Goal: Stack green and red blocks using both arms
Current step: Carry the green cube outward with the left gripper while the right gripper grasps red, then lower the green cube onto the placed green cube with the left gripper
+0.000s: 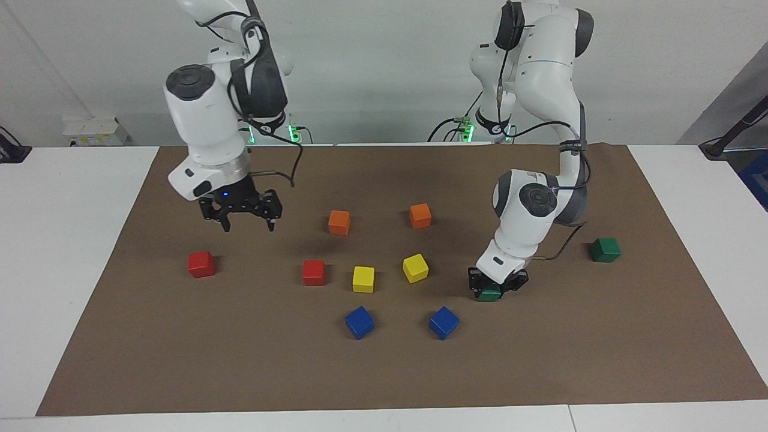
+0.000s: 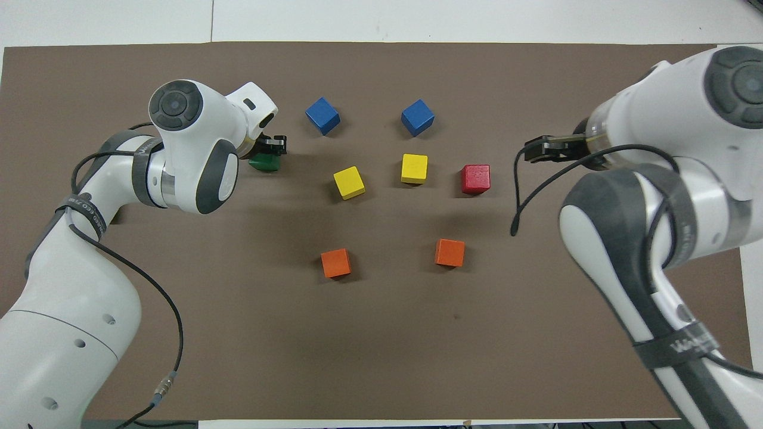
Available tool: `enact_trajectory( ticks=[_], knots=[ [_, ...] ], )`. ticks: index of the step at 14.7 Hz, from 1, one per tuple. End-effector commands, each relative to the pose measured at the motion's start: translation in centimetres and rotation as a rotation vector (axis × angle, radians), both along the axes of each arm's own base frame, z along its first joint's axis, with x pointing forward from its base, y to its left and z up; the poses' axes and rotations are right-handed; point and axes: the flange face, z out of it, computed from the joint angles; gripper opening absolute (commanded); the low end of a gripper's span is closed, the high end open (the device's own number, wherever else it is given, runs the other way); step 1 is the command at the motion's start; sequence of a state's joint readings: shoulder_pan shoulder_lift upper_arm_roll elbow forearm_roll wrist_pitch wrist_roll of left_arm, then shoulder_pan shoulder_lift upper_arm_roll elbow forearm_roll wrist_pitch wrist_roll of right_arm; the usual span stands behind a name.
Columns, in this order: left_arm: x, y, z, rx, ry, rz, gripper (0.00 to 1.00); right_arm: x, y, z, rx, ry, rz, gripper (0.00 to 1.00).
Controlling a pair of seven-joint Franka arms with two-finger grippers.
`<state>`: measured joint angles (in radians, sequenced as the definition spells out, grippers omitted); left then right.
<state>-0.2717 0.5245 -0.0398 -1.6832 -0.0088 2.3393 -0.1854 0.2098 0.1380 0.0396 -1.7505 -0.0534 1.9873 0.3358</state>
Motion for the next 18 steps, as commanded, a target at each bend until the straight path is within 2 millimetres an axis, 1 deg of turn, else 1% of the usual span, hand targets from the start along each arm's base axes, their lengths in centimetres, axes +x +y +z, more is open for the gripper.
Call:
enact_trajectory(
  ticks=[1,2,3,4,5,7,9,10,11,12,13,16,18],
  knots=[
    [0.3,0.8,2.0,0.025,0.019,0.022,0.00,1.4,3.0,-2.7,0.002,-0.016,-0.063,0.99],
    [0.3,2.0,3.3,0.032,0.032,0.030,0.00,1.3,4.4,-3.1,0.009,-0.022,-0.077,0.98],
    [0.3,4.5,5.6,0.033,0.037,0.058,0.00,1.3,6.3,-3.9,0.017,-0.030,-0.099,0.98],
    [0.1,6.7,7.5,0.037,0.047,0.059,0.00,1.8,6.9,-4.8,0.025,-0.037,-0.118,0.98],
    [-0.2,9.4,9.5,0.044,0.060,0.036,0.00,2.4,7.1,-5.7,0.029,-0.039,-0.121,0.98],
    [-0.9,14.1,12.6,0.055,0.075,-0.017,0.00,2.7,7.0,-6.7,0.028,-0.034,-0.123,0.98],
    [-1.9,19.1,14.4,0.063,0.091,-0.070,0.00,3.1,6.4,-8.2,0.019,-0.013,-0.129,0.98],
    [-2.7,21.8,14.8,0.066,0.095,-0.087,0.00,3.2,6.3,-8.9,0.014,-0.002,-0.128,0.98],
    [-3.8,24.3,14.7,0.067,0.101,-0.091,0.00,3.2,6.1,-9.6,0.010,0.009,-0.130,0.98],
    [-4.6,26.4,14.4,0.068,0.106,-0.103,0.00,3.3,6.1,-10.2,0.008,0.018,-0.129,0.98],
    [-5.0,28.1,14.1,0.068,0.104,-0.126,0.00,3.2,6.2,-10.9,0.012,0.029,-0.131,0.98],
    [-6.6,32.2,12.6,0.076,0.069,-0.121,0.00,2.6,6.0,-13.1,0.019,0.026,-0.128,0.98],
    [-7.7,32.8,11.2,0.071,0.048,-0.105,0.00,2.5,6.0,-13.7,0.019,0.030,-0.125,0.98]
  ],
)
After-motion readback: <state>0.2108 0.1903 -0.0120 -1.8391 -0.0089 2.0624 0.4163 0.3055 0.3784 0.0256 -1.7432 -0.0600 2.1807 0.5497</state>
